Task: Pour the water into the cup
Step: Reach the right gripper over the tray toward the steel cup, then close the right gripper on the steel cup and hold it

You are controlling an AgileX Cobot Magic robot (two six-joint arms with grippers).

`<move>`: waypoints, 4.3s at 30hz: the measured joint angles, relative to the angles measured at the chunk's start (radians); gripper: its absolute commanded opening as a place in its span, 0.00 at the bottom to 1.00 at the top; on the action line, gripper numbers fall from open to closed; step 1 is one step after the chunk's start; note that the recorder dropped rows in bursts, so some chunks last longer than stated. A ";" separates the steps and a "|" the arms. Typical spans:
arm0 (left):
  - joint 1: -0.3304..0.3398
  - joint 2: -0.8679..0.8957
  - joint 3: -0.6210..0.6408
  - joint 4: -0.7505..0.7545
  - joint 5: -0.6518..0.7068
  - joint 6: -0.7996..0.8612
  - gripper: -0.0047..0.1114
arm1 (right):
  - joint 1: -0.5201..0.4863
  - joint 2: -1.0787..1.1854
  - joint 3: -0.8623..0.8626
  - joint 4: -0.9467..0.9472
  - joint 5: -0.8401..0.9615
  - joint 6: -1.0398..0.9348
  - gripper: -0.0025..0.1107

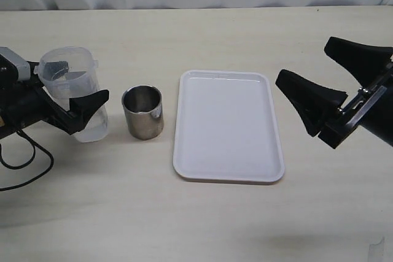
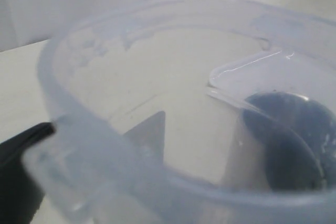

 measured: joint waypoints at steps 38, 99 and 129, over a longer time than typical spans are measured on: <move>-0.008 0.000 0.000 0.018 -0.002 -0.002 0.04 | 0.387 0.653 -0.501 -0.112 0.146 -0.149 0.88; -0.008 0.000 0.000 0.022 -0.002 -0.002 0.04 | 0.545 1.172 -0.991 -0.094 0.147 -0.147 0.88; -0.008 0.000 0.000 0.022 -0.002 -0.002 0.04 | 0.553 1.172 -1.005 0.019 0.225 -0.149 0.75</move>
